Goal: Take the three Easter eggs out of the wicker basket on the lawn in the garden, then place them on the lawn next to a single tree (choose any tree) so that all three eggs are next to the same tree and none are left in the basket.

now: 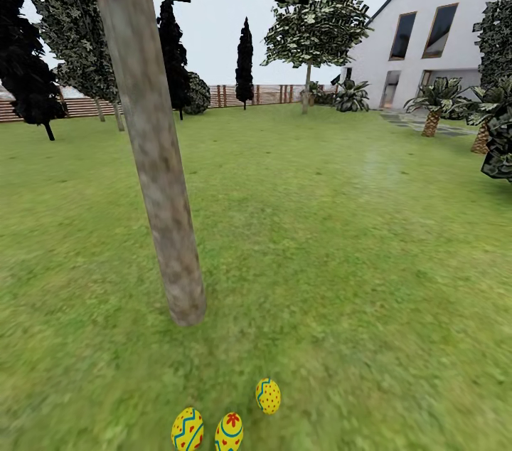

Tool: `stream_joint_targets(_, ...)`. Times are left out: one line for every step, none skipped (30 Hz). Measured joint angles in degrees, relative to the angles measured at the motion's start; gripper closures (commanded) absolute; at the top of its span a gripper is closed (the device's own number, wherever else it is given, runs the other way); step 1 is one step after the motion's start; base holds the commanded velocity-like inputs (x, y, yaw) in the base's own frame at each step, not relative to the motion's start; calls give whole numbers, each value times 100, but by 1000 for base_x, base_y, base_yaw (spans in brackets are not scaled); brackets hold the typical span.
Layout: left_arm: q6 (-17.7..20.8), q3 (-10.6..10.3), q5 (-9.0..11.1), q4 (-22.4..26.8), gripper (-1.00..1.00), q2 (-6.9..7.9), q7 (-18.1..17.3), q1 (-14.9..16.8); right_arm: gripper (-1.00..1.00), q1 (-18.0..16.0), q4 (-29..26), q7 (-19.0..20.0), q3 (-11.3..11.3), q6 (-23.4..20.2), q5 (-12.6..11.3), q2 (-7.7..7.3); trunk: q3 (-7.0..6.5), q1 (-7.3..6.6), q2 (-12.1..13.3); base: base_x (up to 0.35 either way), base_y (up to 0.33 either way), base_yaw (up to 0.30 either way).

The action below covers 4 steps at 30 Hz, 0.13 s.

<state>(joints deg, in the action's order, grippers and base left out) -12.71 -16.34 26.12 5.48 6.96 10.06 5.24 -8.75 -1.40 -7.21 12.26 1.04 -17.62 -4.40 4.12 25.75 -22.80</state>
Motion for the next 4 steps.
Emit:
stream_joint_targets(0, 2, 1, 1, -100, -1, 0, 0, -100, 0, 0, 0, 0, 0, 0, 0, 0, 0, 0, 0, 0, 0)
stream_joint_targets(0, 3, 1, 2, -100, 0, 0, 0, -100, 0, 0, 0, 0, 0, 0, 0, 0, 0, 0, 0, 0, 0)
stream_joint_targets(0, 3, 1, 3, -100, 1, 0, 0, -100, 0, 0, 0, 0, 0, 0, 0, 0, 0, 0, 0, 0, 0)
stream_joint_targets(0, 4, 1, 3, -100, 2, 0, 0, -100, 0, 0, 0, 0, 0, 0, 0, 0, 0, 0, 0, 0, 0)
